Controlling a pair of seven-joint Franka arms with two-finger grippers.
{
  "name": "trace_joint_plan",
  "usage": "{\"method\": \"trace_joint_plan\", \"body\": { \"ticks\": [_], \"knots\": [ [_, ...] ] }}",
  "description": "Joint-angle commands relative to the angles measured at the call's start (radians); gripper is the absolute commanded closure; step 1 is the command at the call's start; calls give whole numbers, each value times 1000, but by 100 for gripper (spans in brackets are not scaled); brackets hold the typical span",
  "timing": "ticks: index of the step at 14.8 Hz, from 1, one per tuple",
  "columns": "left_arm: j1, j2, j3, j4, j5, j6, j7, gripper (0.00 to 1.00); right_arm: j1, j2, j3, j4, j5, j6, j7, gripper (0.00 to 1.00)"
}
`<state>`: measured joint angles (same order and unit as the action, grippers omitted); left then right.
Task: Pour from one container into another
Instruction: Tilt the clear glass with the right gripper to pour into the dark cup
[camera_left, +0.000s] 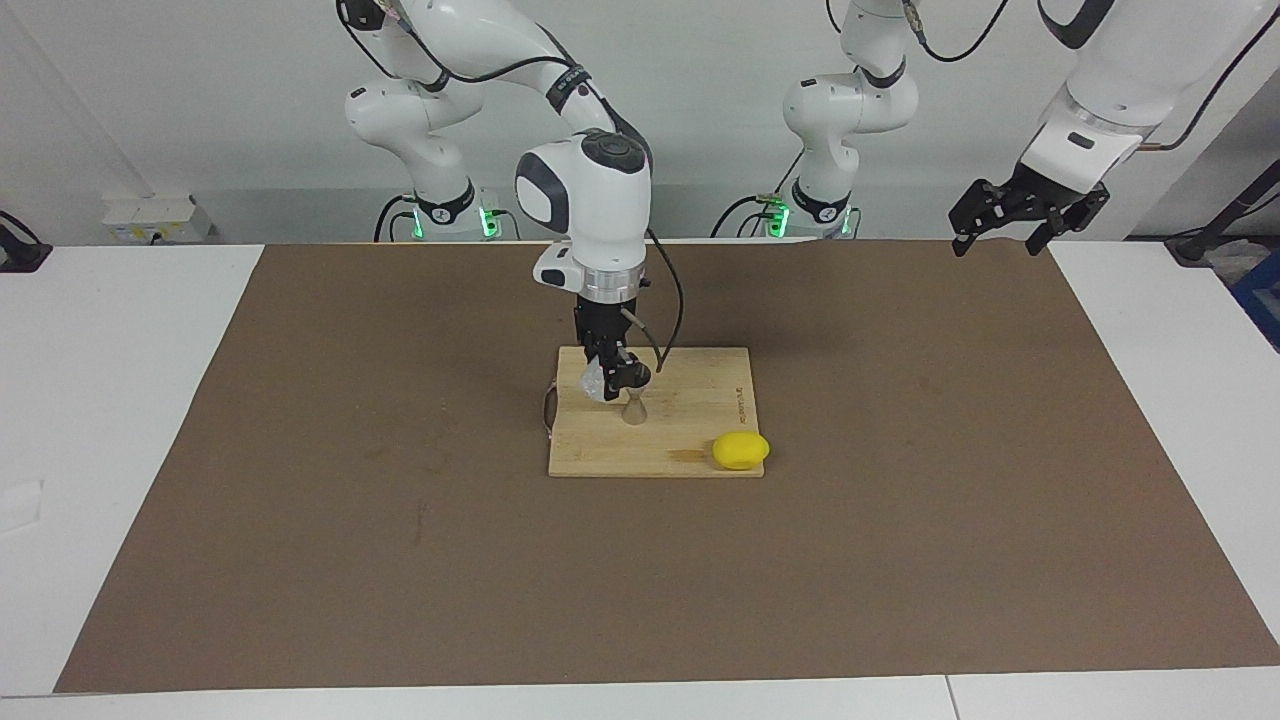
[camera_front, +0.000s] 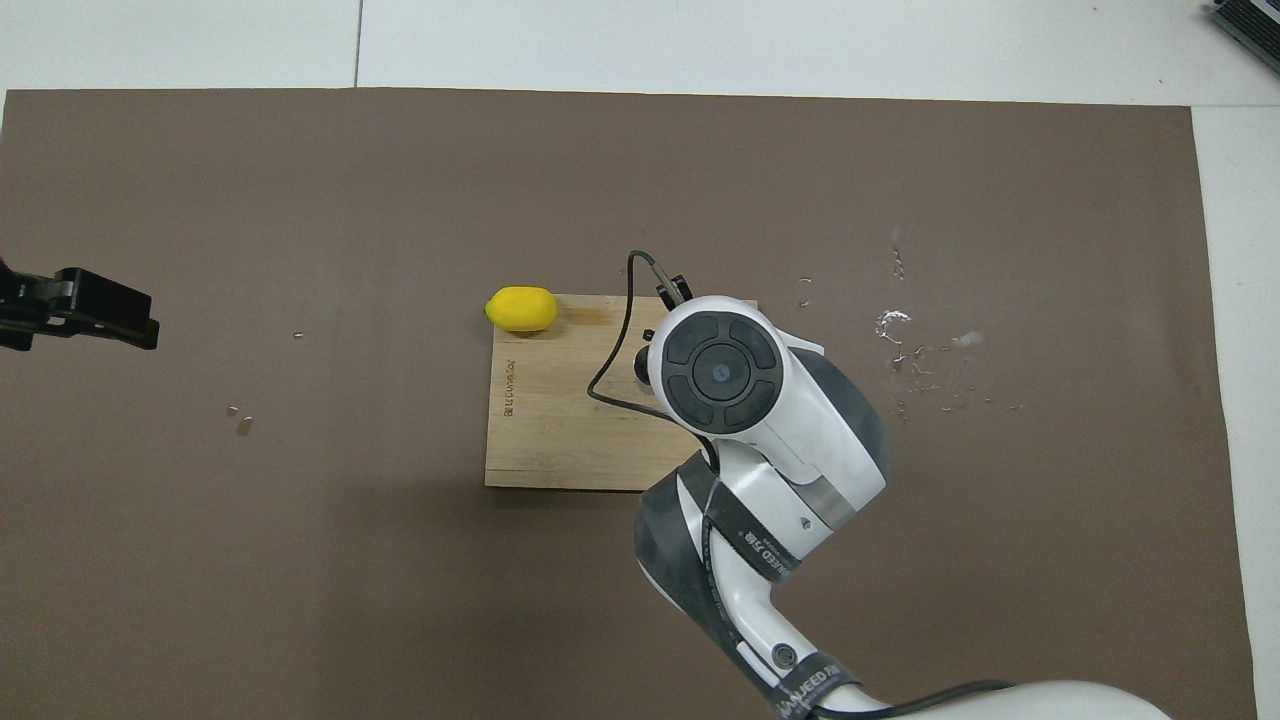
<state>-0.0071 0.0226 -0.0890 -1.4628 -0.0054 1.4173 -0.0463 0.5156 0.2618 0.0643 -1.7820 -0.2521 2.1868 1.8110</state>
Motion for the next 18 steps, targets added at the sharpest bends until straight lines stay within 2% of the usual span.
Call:
{"method": "trace_joint_plan", "body": {
  "ticks": [1,6,11,18],
  "knots": [
    [-28,-27,6,-34,16,20,-40,0,3,-24,0,-24,-44,-1,40,72],
    [-14,-27,11,-34,16,20,-37,0,-3,-21,2,-22,-20,1,45,72],
    [-14,-29,12,-40,16,20,-37,0,-19,-16,2,-20,94,11,45,72],
    [-14,-29,14,-40,15,17,-43,0,-52,-12,2,-19,189,13,36,72]
  ]
}}
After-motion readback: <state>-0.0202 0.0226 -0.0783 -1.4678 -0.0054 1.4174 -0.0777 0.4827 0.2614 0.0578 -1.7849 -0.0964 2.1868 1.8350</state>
